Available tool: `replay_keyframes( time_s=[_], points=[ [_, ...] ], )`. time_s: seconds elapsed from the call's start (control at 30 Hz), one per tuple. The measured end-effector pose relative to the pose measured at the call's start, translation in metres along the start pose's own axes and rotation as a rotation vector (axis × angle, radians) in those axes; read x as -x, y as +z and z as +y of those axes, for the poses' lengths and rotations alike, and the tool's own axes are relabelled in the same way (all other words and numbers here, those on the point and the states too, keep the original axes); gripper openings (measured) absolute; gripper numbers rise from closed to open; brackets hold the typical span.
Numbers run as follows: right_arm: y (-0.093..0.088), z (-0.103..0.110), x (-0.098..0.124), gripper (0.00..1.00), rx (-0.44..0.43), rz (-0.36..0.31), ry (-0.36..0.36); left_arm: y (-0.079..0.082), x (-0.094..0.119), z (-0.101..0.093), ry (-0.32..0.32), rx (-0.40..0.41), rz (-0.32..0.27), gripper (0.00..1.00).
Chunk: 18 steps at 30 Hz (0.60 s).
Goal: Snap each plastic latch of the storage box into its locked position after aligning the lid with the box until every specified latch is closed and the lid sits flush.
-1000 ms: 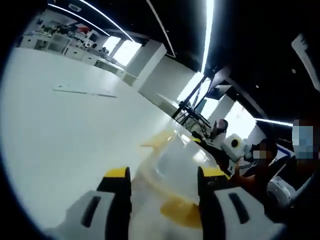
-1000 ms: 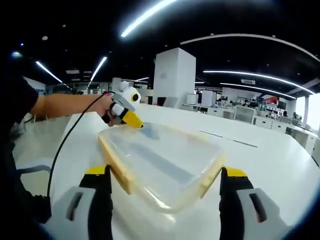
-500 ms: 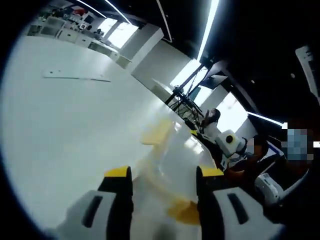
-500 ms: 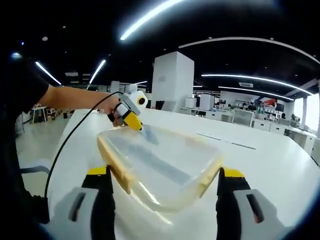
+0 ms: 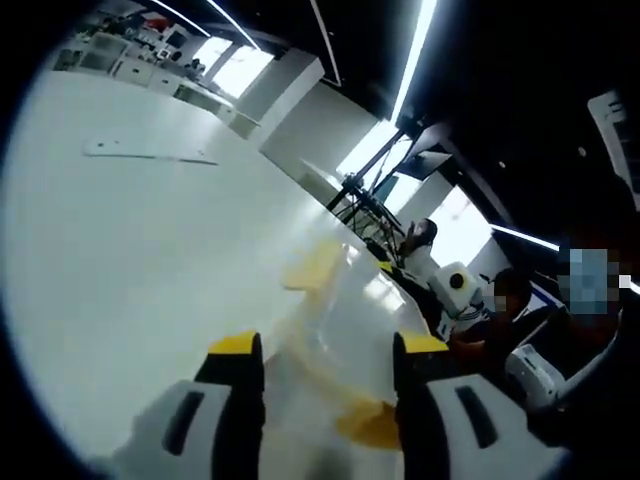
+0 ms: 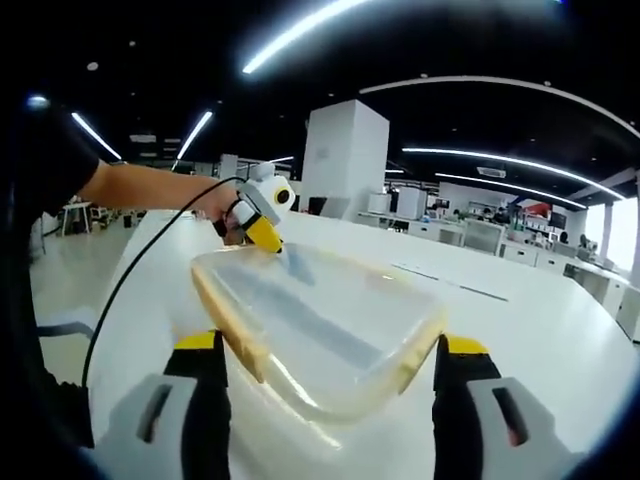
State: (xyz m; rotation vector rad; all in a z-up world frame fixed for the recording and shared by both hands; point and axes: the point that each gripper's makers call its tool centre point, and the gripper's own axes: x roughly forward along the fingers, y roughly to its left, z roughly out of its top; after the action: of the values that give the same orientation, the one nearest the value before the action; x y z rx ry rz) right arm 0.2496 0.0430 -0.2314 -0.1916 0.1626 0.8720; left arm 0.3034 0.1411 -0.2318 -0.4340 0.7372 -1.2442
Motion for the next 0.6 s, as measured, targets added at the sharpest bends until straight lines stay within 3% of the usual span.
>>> replay_keyframes(
  time_s=[0.13,0.27,0.6],
  points=[
    [0.0013,0.0059,0.0008,0.85,0.008,-0.029,0.013,-0.0062,-0.0029,-0.0051,-0.003,-0.015,-0.005,0.5],
    [0.0006,0.0047,0.0032,0.86,0.006,-0.057,0.014,-0.0042,-0.0025,-0.0054,0.0,-0.006,-0.054,0.5],
    [0.0021,0.0063,0.0038,0.86,0.018,-0.065,0.022,-0.0017,-0.0079,-0.0074,0.006,-0.004,-0.089,0.53]
  ],
)
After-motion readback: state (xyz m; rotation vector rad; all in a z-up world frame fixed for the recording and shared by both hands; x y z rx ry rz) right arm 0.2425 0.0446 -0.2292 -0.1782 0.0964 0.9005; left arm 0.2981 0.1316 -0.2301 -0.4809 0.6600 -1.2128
